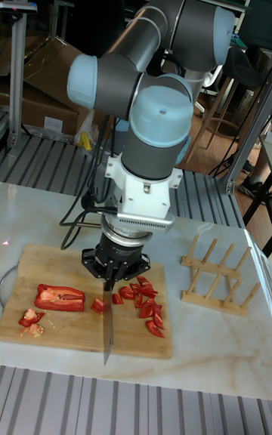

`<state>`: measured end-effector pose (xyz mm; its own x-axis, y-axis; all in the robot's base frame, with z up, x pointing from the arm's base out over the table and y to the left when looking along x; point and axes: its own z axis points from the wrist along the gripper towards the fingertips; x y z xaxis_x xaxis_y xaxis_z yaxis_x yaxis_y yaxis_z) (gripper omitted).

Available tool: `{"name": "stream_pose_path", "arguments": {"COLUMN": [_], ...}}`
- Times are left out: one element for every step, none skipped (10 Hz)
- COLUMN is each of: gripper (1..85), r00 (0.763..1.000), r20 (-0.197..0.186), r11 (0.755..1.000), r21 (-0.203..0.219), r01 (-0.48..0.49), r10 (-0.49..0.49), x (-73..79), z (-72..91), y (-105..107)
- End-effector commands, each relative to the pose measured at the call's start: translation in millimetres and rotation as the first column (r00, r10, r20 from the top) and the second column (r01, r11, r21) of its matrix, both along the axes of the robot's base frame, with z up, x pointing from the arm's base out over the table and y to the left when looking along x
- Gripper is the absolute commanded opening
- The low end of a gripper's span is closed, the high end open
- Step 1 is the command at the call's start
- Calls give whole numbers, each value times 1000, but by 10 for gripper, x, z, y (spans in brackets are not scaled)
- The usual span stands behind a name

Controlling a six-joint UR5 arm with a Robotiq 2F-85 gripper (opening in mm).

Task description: Chop the chili peppers

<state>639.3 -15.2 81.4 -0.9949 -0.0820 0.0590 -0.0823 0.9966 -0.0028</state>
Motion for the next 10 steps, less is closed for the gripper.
{"name": "stream_pose_path", "arguments": {"gripper": [13, 13, 13, 13, 13, 13, 13, 13, 13, 13], "r00": [1000, 1000, 1000, 999, 999, 999, 999, 999, 999, 999], "r20": [11, 14, 24, 37, 39, 36, 37, 42, 47, 50], "r11": [1000, 999, 999, 999, 999, 999, 1000, 1000, 1000, 1000], "r21": [-24, -45, -37, -36, -34, -36, -27, -8, -4, -11], "r01": [-1, -13, -15, -10, -4, -4, -4, 3, 5, 5], "r10": [1, 14, 16, 12, 6, 6, 5, -3, -5, -4], "x": [2, -16, -24, -27, -38, -55, -62, -65, -73, -86], "z": [45, 46, 20, 9, 15, 7, -24, -58, -84, -97], "y": [-44, -129, -157, -183, -182, -187, -178, -147, -132, -131]}}
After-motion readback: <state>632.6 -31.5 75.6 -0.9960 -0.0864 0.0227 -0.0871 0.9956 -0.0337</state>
